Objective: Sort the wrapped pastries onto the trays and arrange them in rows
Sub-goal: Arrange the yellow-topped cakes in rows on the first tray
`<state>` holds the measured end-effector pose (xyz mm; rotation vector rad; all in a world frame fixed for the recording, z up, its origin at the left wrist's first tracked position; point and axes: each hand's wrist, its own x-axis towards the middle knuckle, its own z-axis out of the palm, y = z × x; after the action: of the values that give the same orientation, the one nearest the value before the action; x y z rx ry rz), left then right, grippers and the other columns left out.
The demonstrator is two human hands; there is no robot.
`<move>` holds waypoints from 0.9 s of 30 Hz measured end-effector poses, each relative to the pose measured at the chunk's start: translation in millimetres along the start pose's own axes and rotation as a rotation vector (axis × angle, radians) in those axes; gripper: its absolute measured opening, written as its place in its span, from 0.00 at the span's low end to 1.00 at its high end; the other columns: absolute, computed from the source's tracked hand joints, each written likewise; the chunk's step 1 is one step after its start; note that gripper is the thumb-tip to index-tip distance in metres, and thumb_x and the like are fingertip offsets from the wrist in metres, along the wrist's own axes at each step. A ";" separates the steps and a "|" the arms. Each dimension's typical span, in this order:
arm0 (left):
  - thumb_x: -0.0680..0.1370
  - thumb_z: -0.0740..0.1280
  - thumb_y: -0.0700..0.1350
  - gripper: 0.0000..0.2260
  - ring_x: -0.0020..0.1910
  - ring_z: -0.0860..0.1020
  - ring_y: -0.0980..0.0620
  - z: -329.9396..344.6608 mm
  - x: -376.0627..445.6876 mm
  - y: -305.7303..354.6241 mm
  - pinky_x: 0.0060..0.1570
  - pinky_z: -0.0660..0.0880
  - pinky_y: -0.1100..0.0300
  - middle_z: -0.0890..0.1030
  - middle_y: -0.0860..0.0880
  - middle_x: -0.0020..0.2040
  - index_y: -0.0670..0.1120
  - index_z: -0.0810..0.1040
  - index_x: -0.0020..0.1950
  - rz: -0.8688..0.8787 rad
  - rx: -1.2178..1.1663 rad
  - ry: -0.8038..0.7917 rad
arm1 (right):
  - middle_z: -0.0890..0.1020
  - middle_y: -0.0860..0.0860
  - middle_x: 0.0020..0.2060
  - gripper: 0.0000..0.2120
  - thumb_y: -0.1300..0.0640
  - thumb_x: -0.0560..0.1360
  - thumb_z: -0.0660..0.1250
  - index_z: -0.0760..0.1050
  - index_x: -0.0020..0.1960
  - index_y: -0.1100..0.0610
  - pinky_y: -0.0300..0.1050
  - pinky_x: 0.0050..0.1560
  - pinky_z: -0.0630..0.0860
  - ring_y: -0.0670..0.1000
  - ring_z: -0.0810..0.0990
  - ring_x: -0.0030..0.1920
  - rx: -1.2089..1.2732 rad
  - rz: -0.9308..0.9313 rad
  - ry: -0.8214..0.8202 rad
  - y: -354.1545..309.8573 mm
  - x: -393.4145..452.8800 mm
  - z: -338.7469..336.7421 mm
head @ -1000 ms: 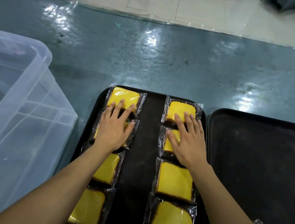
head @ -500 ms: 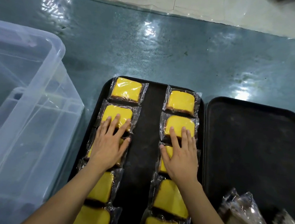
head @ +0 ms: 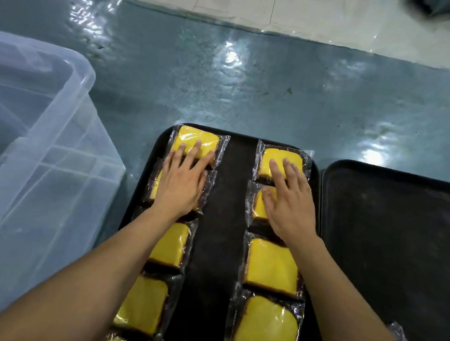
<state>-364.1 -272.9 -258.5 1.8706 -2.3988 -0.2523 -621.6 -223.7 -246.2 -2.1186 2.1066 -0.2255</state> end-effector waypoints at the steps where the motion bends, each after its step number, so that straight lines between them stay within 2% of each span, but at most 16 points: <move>1: 0.85 0.49 0.54 0.23 0.81 0.49 0.42 4.2 5.3 -1.8 0.78 0.48 0.42 0.51 0.50 0.83 0.60 0.52 0.81 0.009 0.012 -0.019 | 0.52 0.52 0.83 0.29 0.39 0.85 0.48 0.49 0.83 0.46 0.55 0.82 0.46 0.54 0.47 0.82 -0.013 -0.020 -0.046 2.0 8.9 5.5; 4: 0.85 0.48 0.56 0.24 0.81 0.48 0.42 8.1 8.4 -7.2 0.79 0.46 0.42 0.51 0.51 0.83 0.60 0.50 0.81 0.016 0.029 -0.030 | 0.48 0.51 0.83 0.31 0.35 0.83 0.43 0.45 0.83 0.45 0.55 0.81 0.41 0.52 0.41 0.82 -0.026 -0.042 -0.105 6.7 18.1 18.0; 16: 0.85 0.48 0.58 0.24 0.81 0.47 0.43 3.3 8.1 -10.1 0.79 0.44 0.42 0.52 0.50 0.82 0.60 0.52 0.81 -0.040 -0.006 -0.040 | 0.49 0.50 0.83 0.35 0.31 0.80 0.38 0.45 0.83 0.46 0.55 0.81 0.42 0.52 0.42 0.82 -0.019 0.007 -0.105 10.3 16.1 16.6; 20: 0.85 0.50 0.57 0.23 0.81 0.50 0.43 -5.9 -1.9 -4.3 0.78 0.49 0.42 0.53 0.50 0.82 0.59 0.53 0.81 -0.031 -0.069 0.003 | 0.56 0.51 0.82 0.32 0.35 0.83 0.46 0.52 0.83 0.47 0.56 0.81 0.48 0.52 0.50 0.82 0.114 0.028 0.013 5.3 1.8 3.2; 24: 0.86 0.53 0.52 0.21 0.78 0.59 0.42 -14.4 -56.8 6.2 0.75 0.59 0.41 0.62 0.47 0.79 0.53 0.63 0.79 -0.066 -0.110 0.097 | 0.63 0.52 0.79 0.26 0.42 0.85 0.52 0.59 0.81 0.49 0.55 0.80 0.55 0.54 0.58 0.80 0.193 0.108 0.104 -10.9 -56.3 -9.2; 27: 0.84 0.59 0.47 0.18 0.71 0.67 0.38 -17.3 -117.4 10.1 0.70 0.65 0.40 0.68 0.43 0.75 0.50 0.69 0.75 -0.090 -0.083 0.114 | 0.70 0.53 0.75 0.23 0.48 0.83 0.59 0.67 0.77 0.52 0.57 0.75 0.64 0.57 0.67 0.74 0.222 0.127 0.156 -27.8 -116.9 -8.1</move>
<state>-341.9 -158.1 -236.0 1.9048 -2.1995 -0.2409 -596.7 -106.6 -233.0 -1.8895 2.1730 -0.5966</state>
